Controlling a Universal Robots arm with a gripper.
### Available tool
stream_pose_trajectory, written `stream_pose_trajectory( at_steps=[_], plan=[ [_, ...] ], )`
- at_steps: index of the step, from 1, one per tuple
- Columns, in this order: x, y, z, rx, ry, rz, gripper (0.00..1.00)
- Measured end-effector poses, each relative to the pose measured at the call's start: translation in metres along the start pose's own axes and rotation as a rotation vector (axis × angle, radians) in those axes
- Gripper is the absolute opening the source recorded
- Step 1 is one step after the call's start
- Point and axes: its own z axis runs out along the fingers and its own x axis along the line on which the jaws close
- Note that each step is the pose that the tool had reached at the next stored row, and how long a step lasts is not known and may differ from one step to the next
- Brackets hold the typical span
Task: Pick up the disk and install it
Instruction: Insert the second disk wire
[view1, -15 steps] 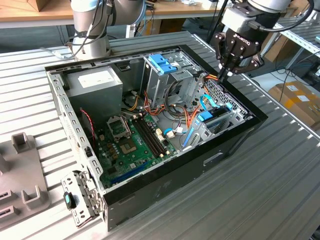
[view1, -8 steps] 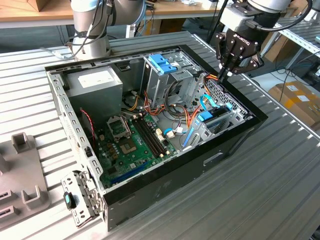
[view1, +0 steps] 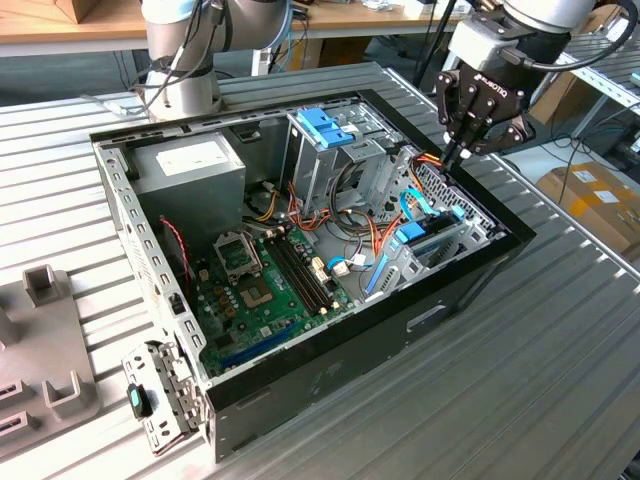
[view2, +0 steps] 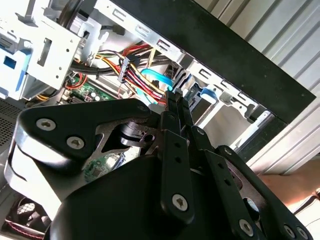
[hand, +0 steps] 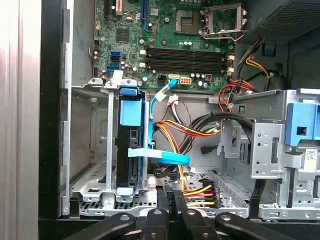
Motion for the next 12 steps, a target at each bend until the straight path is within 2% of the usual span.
stream_pose_trajectory(
  at_steps=[5,12],
  plan=[
    [0.0063,0.0006,0.0016,0.0007,-0.0005,0.0,0.16],
    [0.0097,0.0008,0.0053,0.0007,-0.0005,0.0,0.16]
  ],
)
